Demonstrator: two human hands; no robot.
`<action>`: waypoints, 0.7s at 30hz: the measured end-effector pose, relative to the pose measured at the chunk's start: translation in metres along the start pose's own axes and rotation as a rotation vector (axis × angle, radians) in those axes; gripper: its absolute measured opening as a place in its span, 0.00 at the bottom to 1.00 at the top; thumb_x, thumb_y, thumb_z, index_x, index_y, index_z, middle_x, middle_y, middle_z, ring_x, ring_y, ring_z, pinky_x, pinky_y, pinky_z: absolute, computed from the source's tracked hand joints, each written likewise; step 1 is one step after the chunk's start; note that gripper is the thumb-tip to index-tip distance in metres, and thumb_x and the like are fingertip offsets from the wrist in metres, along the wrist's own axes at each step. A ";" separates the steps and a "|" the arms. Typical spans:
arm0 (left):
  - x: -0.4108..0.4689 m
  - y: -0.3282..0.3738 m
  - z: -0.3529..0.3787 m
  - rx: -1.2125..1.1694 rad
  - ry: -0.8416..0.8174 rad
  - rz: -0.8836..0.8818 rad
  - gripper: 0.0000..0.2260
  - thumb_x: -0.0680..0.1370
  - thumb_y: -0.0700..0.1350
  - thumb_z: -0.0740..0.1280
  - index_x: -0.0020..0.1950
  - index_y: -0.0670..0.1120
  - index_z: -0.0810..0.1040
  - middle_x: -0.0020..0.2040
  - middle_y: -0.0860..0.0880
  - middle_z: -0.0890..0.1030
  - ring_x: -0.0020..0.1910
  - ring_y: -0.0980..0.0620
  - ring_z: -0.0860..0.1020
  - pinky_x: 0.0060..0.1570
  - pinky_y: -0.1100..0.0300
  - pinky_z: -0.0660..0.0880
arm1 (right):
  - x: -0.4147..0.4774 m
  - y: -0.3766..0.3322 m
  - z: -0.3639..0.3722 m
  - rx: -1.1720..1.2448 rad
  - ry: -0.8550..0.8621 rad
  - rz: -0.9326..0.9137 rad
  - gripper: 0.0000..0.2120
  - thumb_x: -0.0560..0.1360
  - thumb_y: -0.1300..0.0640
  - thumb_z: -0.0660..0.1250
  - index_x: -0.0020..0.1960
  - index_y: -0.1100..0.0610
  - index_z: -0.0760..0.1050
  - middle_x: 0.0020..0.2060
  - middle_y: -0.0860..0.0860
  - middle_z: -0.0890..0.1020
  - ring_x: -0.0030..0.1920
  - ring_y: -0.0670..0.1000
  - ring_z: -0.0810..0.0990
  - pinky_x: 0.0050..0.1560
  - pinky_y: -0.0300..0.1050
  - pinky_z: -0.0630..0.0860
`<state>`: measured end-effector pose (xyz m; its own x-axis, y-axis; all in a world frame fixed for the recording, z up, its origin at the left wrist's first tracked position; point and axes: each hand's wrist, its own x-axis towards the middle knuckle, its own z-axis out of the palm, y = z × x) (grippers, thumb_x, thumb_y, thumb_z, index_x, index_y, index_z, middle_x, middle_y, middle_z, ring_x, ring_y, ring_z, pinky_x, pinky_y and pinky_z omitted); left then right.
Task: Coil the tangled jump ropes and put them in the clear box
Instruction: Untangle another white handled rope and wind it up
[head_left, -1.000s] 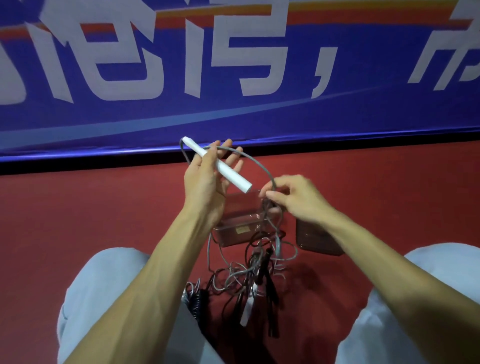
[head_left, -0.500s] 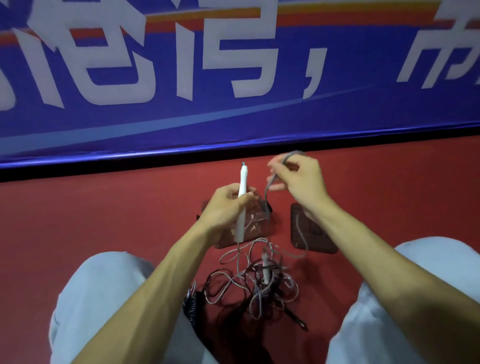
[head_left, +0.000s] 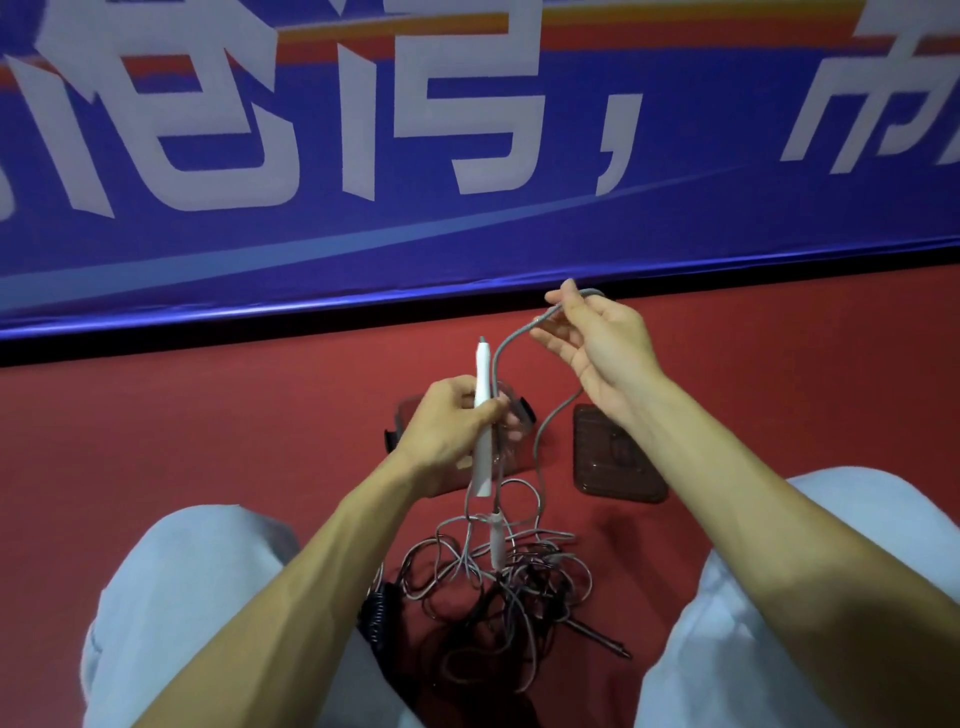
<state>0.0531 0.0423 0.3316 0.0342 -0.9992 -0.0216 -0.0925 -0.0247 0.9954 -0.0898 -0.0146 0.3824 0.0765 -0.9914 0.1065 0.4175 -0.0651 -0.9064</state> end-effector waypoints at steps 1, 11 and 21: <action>-0.001 0.003 -0.001 -0.057 0.021 0.001 0.06 0.81 0.36 0.64 0.43 0.41 0.75 0.38 0.42 0.82 0.34 0.49 0.83 0.40 0.50 0.81 | 0.000 0.000 0.000 0.012 0.006 0.032 0.14 0.81 0.55 0.61 0.44 0.64 0.76 0.36 0.56 0.76 0.38 0.52 0.79 0.40 0.43 0.81; 0.002 0.025 -0.017 -0.520 0.247 0.037 0.02 0.80 0.35 0.63 0.48 0.38 0.73 0.38 0.43 0.80 0.34 0.49 0.84 0.34 0.58 0.81 | -0.011 0.035 -0.002 -0.583 -0.345 0.376 0.15 0.84 0.54 0.53 0.51 0.59 0.76 0.43 0.55 0.80 0.40 0.51 0.80 0.47 0.44 0.78; 0.010 0.012 -0.035 -0.185 0.319 0.097 0.06 0.81 0.41 0.65 0.44 0.42 0.77 0.42 0.46 0.83 0.35 0.51 0.83 0.35 0.58 0.80 | -0.005 0.043 -0.009 -0.996 -0.344 0.044 0.07 0.75 0.64 0.69 0.42 0.55 0.82 0.34 0.50 0.82 0.35 0.46 0.82 0.39 0.37 0.79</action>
<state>0.0871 0.0332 0.3471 0.3447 -0.9357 0.0748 0.0699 0.1051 0.9920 -0.0800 -0.0136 0.3391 0.3918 -0.9194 0.0339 -0.5123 -0.2486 -0.8220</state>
